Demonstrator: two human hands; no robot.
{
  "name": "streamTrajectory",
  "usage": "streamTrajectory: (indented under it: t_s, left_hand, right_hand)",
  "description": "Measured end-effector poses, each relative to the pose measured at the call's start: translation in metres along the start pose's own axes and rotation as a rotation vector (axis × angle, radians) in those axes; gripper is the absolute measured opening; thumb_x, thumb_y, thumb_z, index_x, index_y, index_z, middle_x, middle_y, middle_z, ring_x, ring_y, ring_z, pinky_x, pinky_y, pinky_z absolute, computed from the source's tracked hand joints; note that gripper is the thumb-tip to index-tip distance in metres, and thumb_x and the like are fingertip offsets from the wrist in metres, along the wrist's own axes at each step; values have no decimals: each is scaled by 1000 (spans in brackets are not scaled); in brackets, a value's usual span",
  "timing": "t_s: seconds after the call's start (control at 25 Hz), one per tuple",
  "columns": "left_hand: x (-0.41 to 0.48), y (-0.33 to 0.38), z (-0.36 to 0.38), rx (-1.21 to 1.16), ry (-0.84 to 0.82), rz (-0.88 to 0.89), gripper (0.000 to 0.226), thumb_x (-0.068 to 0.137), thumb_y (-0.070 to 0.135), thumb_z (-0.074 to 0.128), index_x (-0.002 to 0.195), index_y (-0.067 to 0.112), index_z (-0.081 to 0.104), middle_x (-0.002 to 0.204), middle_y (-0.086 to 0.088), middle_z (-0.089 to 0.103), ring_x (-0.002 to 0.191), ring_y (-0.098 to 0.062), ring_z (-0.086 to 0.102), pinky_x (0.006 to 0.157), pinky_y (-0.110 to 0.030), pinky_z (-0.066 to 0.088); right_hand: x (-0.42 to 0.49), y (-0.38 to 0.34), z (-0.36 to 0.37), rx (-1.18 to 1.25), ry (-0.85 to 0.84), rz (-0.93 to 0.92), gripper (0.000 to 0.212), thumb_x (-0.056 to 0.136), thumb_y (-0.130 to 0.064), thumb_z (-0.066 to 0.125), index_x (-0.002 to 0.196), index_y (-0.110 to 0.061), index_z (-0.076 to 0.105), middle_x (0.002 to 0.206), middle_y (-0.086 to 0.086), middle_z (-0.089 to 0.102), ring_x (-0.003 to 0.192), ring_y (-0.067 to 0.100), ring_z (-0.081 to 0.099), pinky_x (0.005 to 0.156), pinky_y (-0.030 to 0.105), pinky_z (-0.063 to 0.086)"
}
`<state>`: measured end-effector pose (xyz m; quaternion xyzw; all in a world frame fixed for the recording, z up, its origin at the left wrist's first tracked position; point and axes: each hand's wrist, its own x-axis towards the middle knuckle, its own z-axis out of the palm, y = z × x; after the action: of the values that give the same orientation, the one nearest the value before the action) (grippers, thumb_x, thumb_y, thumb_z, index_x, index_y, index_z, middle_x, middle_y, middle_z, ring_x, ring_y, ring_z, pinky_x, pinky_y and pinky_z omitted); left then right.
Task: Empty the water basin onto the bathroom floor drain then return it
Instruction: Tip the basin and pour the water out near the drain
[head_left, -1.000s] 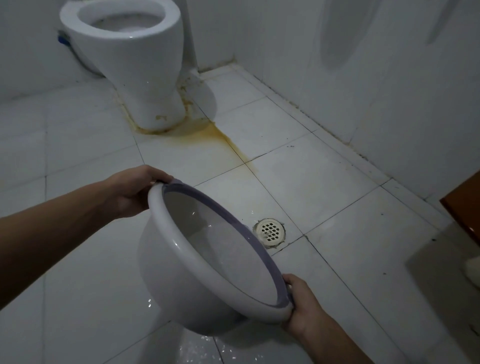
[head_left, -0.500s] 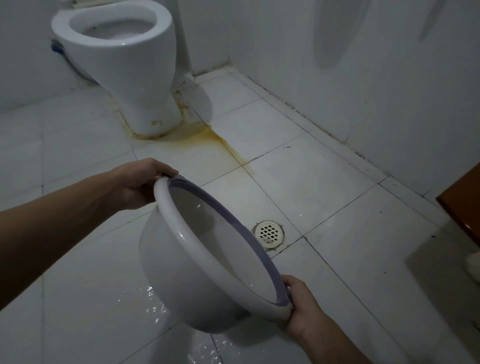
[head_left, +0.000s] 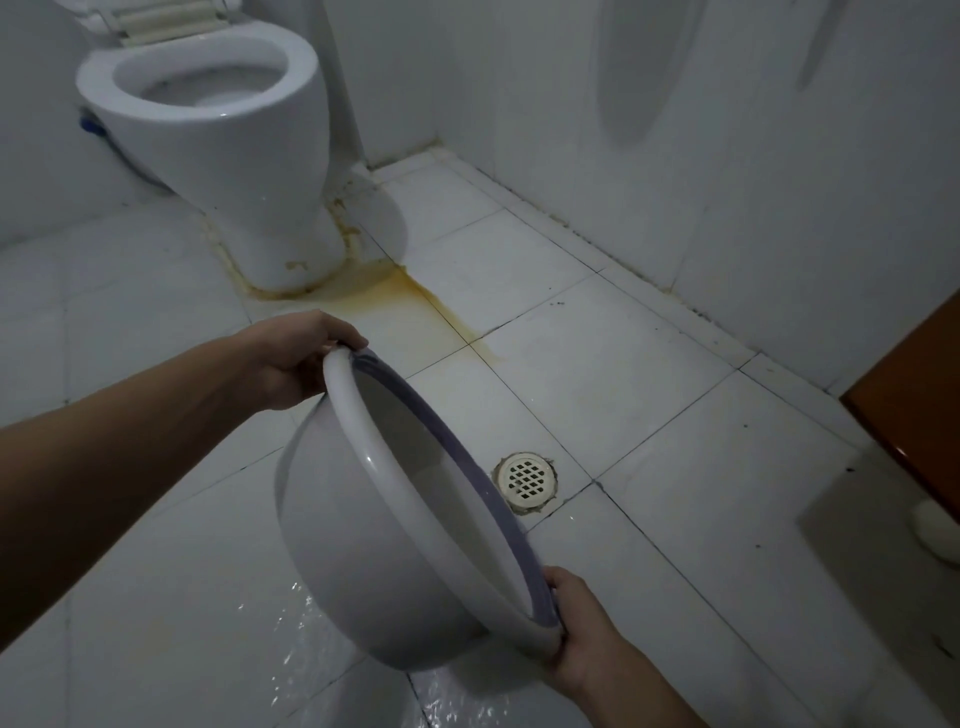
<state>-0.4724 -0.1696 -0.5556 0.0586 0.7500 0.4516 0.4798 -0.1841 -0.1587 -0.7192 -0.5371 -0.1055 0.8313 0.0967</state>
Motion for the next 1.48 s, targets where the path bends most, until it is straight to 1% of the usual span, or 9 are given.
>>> streamTrajectory:
  t_s: [0.08, 0.24, 0.56, 0.64, 0.8, 0.96, 1.08, 1.28, 1.48]
  left_hand:
    - [2, 7, 4, 11, 2, 23, 48, 90, 7, 57, 134, -9, 51, 109, -20, 55, 82, -27, 55, 81, -33, 48]
    - [4, 21, 16, 33, 0, 69, 34, 88, 8, 60, 120, -2, 58, 105, -18, 55, 71, -20, 53, 84, -31, 47]
    - [6, 39, 33, 60, -18, 115, 22, 87, 8, 61, 107, 3, 52, 97, -15, 52, 69, -19, 52, 92, -30, 46]
    - [6, 42, 37, 63, -28, 125, 19, 87, 8, 61, 104, 4, 52, 94, -14, 51, 67, -19, 51, 88, -28, 44]
    - [4, 47, 45, 81, -24, 151, 20, 86, 10, 64, 103, 6, 54, 93, -12, 51, 67, -16, 47, 83, -28, 42]
    - [0, 53, 51, 99, -30, 168, 22, 85, 12, 66, 102, 6, 53, 87, -11, 50, 64, -16, 46, 75, -26, 44]
    - [-1, 57, 58, 103, -49, 183, 22, 85, 12, 65, 101, 8, 51, 93, -13, 47, 65, -16, 44, 84, -29, 39]
    - [-5, 61, 65, 118, -73, 197, 18, 85, 17, 69, 79, 13, 53, 79, -7, 46, 64, -14, 39, 81, -28, 34]
    - [-8, 58, 78, 188, -104, 206, 24, 87, 25, 70, 73, 16, 52, 70, -1, 44, 56, -10, 34, 53, -18, 34]
  right_hand:
    - [3, 0, 1, -18, 4, 21, 29, 101, -15, 40, 87, -5, 64, 65, 14, 64, 68, 28, 60, 65, 34, 49]
    - [4, -4, 2, 10, 17, 55, 35, 99, -11, 45, 72, -4, 65, 47, 12, 65, 36, 22, 64, 36, 26, 50]
    - [-2, -12, 14, 13, -64, 88, 60, 94, -13, 51, 36, -4, 65, 39, 9, 60, 27, 20, 57, 29, 23, 46]
    - [-3, -11, 14, 20, -65, 70, 62, 95, -13, 50, 35, -4, 64, 38, 9, 58, 26, 18, 56, 29, 22, 46]
    - [-5, -12, 13, 61, -20, 53, 33, 93, -11, 53, 62, -4, 63, 40, 9, 59, 28, 18, 57, 31, 23, 48]
    - [-4, -19, 14, 55, -40, 32, 61, 94, -13, 51, 35, -5, 64, 36, 9, 57, 25, 17, 55, 28, 22, 44]
    - [-6, -19, 12, 31, -32, 0, 52, 94, -14, 53, 43, -6, 64, 36, 8, 55, 24, 16, 53, 29, 21, 43]
    - [-3, -21, 11, -6, -43, 4, 59, 95, -9, 48, 36, -9, 58, 32, 6, 47, 21, 15, 47, 27, 19, 39]
    - [-8, -22, 16, -90, -99, 12, 75, 101, -5, 36, 27, -8, 52, 29, 6, 45, 18, 17, 43, 22, 18, 34]
